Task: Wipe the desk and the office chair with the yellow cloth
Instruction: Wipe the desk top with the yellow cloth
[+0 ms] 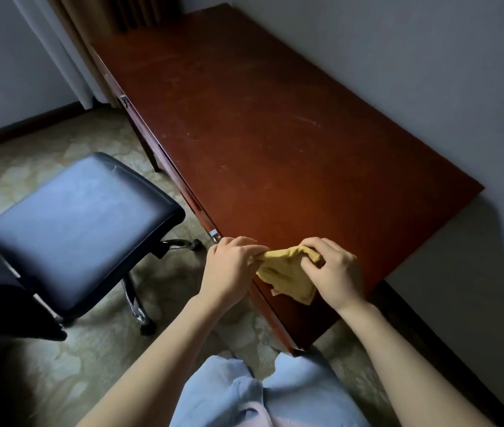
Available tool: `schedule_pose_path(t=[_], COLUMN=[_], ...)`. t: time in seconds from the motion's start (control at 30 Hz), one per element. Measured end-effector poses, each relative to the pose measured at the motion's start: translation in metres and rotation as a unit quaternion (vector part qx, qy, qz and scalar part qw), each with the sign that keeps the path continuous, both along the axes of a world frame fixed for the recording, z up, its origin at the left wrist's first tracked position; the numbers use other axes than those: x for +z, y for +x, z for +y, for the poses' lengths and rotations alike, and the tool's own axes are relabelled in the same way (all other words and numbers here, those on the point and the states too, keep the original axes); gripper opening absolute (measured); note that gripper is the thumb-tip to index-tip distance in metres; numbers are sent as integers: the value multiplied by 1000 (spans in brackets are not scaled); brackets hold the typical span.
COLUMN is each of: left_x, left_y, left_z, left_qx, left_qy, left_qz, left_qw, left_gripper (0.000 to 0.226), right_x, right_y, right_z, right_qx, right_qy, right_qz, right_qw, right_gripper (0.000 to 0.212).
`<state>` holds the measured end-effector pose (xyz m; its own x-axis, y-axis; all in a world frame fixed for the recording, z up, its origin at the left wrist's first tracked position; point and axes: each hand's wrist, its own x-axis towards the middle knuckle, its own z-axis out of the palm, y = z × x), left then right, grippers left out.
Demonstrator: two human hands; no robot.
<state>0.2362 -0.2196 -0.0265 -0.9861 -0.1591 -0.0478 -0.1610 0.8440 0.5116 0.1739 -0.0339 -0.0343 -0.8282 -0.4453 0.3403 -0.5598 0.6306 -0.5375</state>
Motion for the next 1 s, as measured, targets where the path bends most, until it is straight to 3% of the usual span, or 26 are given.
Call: schedule_pose_path(t=[0.2,0.43,0.67,0.83,1.0], left_x=[1,-21,-34,-39,-48], left_y=[-8,15,4,-18,-43], left_z=[-12,-35,-51,-54,-62], left_qx=[-50,-73,-32,20,65], left_qy=[-2,-5,-8,24,0], left_qz=[8,-83,-134,-143,-185], left_qw=[999,994,990,989,981], left_gripper=[27,29,43,63,91], right_x=[-10,-50,-68,-72,-72], right_y=[5,50,6,-21,-82], right_z=[-11,-17,-21,-28,-39], right_qx=[-147,-109,-97,-116,-134], right_qy=[18,202,291,243,215], right_qz=[90,-30,-169,-151,-145], right_qw=[985,973,937,951,956], right_gripper=[21,28,60,46,41])
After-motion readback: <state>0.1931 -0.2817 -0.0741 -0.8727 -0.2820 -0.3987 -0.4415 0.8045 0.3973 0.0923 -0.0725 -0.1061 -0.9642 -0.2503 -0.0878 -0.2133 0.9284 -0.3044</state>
